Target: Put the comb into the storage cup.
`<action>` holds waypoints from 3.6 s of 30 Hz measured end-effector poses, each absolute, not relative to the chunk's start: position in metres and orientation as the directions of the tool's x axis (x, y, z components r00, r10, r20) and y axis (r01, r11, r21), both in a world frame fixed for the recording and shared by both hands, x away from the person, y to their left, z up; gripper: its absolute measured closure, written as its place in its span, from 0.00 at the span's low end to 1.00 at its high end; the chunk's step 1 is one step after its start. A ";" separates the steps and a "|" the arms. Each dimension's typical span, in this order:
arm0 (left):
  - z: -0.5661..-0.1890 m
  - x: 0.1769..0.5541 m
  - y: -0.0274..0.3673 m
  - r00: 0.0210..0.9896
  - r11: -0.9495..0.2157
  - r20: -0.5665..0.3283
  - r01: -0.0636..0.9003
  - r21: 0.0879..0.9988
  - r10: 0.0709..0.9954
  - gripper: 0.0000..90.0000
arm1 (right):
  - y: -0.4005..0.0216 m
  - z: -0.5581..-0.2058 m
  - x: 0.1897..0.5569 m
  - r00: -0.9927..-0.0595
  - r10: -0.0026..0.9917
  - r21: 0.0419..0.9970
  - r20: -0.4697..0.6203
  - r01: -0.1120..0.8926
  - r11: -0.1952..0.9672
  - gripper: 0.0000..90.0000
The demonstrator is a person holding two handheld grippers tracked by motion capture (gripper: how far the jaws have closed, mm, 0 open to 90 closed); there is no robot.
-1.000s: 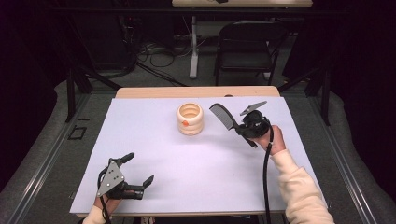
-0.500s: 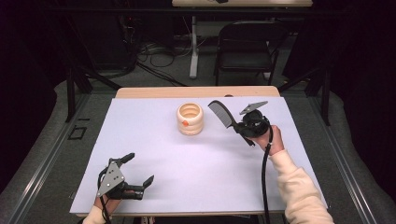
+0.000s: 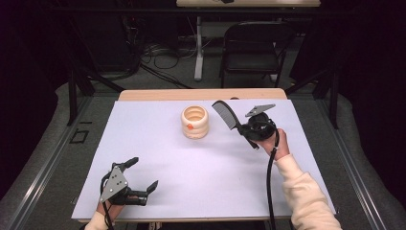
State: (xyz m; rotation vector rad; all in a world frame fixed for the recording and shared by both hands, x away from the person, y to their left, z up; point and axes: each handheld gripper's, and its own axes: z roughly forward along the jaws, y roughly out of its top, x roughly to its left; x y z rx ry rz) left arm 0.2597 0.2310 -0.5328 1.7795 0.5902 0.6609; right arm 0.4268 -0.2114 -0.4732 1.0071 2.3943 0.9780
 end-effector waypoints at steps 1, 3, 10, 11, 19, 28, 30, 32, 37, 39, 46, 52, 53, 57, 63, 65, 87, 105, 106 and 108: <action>-0.533 0.260 0.231 0.721 -0.282 0.148 0.069 0.957 0.677 0.00 | -0.211 -0.473 0.427 -0.680 0.731 0.720 -0.062 0.477 0.505 0.80; -0.533 0.260 0.231 0.721 -0.282 0.148 0.069 0.957 0.677 0.00 | -0.210 -0.472 0.426 -0.678 0.732 0.725 -0.065 0.471 0.502 0.80; -0.533 0.260 0.231 0.721 -0.284 0.149 0.069 0.956 0.676 0.00 | -0.207 -0.469 0.424 -0.683 0.728 0.739 -0.064 0.458 0.494 0.80; -0.533 0.260 0.231 0.721 -0.284 0.148 0.070 0.956 0.676 0.00 | -0.206 -0.469 0.424 -0.683 0.727 0.742 -0.064 0.454 0.493 0.80; -0.533 0.260 0.230 0.724 -0.288 0.154 0.065 0.955 0.673 0.00 | -0.201 -0.468 0.423 -0.692 0.720 0.753 -0.062 0.441 0.488 0.80; -0.533 0.260 0.230 0.725 -0.289 0.153 0.066 0.955 0.672 0.00 | -0.196 -0.464 0.422 -0.696 0.715 0.764 -0.066 0.426 0.485 0.80; -0.533 0.261 0.230 0.725 -0.287 0.150 0.068 0.956 0.672 0.00 | -0.194 -0.464 0.422 -0.697 0.714 0.767 -0.064 0.423 0.482 0.80; -0.533 0.261 0.230 0.723 -0.287 0.150 0.070 0.955 0.675 0.00 | -0.193 -0.464 0.422 -0.698 0.713 0.768 -0.063 0.422 0.481 0.80; -0.533 0.261 0.231 0.723 -0.287 0.146 0.074 0.955 0.675 0.00 | -0.191 -0.463 0.423 -0.703 0.708 0.777 -0.061 0.412 0.477 0.80; -0.533 0.261 0.230 0.724 -0.285 0.145 0.074 0.956 0.674 0.00 | -0.190 -0.462 0.423 -0.704 0.707 0.779 -0.060 0.409 0.474 0.80; -0.533 0.261 0.231 0.723 -0.287 0.147 0.074 0.955 0.675 0.00 | -0.187 -0.457 0.422 -0.709 0.703 0.796 -0.050 0.397 0.457 0.80; -0.534 0.262 0.231 0.723 -0.287 0.146 0.075 0.955 0.675 0.00 | -0.181 -0.455 0.423 -0.721 0.692 0.799 -0.041 0.391 0.456 0.80; -0.534 0.262 0.231 0.722 -0.286 0.144 0.078 0.955 0.677 0.00 | -0.180 -0.455 0.423 -0.723 0.689 0.800 -0.049 0.385 0.461 0.80; -0.534 0.263 0.230 0.724 -0.288 0.146 0.076 0.955 0.674 0.00 | -0.178 -0.453 0.426 -0.724 0.689 0.805 -0.040 0.386 0.452 0.80; -0.534 0.263 0.230 0.723 -0.283 0.139 0.081 0.956 0.677 0.00 | -0.173 -0.449 0.427 -0.728 0.684 0.807 -0.048 0.376 0.456 0.80; -0.534 0.264 0.230 0.721 -0.282 0.138 0.083 0.956 0.679 0.00 | -0.172 -0.448 0.429 -0.729 0.682 0.808 -0.051 0.372 0.458 0.80; -0.534 0.264 0.230 0.721 -0.282 0.137 0.085 0.956 0.680 0.01 | -0.160 -0.440 0.442 -0.736 0.675 0.815 -0.050 0.361 0.454 0.80; -0.534 0.263 0.230 0.722 -0.287 0.144 0.079 0.955 0.677 0.01 | -0.151 -0.433 0.450 -0.748 0.662 0.824 -0.052 0.342 0.452 0.80; -0.534 0.263 0.230 0.723 -0.287 0.143 0.079 0.955 0.676 0.01 | -0.150 -0.433 0.450 -0.747 0.663 0.825 -0.050 0.344 0.449 0.80; -0.534 0.263 0.230 0.722 -0.287 0.143 0.079 0.955 0.677 0.01 | -0.149 -0.432 0.450 -0.750 0.660 0.829 -0.044 0.341 0.443 0.80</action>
